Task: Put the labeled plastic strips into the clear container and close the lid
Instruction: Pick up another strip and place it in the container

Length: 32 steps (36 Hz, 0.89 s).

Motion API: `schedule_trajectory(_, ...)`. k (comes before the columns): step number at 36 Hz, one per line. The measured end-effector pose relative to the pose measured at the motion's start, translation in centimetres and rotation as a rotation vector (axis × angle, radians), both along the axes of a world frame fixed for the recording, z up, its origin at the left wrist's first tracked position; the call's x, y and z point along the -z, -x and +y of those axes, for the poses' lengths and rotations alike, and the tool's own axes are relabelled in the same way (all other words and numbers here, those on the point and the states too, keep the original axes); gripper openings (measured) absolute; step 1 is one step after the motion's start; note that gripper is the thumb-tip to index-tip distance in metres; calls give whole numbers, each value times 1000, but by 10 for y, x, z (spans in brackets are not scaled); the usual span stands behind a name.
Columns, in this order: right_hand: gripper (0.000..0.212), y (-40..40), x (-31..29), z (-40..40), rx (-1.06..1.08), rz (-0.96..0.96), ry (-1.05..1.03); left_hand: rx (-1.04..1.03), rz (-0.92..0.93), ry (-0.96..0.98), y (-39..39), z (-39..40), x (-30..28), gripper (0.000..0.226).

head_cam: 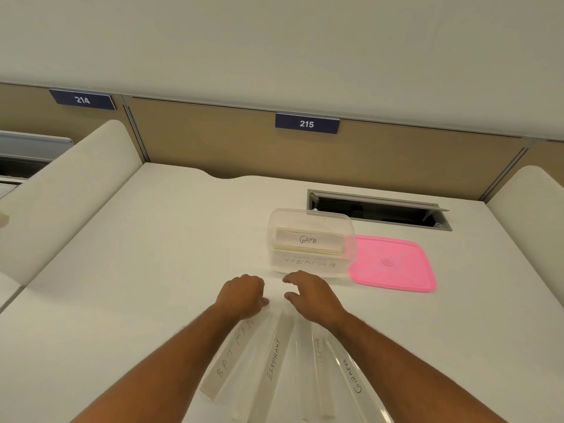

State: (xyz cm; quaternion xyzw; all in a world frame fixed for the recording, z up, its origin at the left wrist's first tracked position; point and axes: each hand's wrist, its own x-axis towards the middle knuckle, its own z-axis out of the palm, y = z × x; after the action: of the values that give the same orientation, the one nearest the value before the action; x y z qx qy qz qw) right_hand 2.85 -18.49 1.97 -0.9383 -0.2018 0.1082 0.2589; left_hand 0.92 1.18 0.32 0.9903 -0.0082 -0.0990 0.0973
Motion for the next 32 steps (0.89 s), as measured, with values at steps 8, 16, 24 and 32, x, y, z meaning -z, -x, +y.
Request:
schedule_trajectory(8,54,-3,-15,21,116,345,-292,106,-111,65,-14,1,-26,30)
schedule_trajectory(16,37,-6,-19,21,200,565,-522,192,-176,118,-21,1,-35,32)
schedule_trajectory(24,33,-10,-19,14,248,623,-617,219,-131,275,-26,-3,-39,33)
schedule_trajectory(32,33,-26,-25,-7,380,615,-747,213,0,366,-29,-8,-42,76)
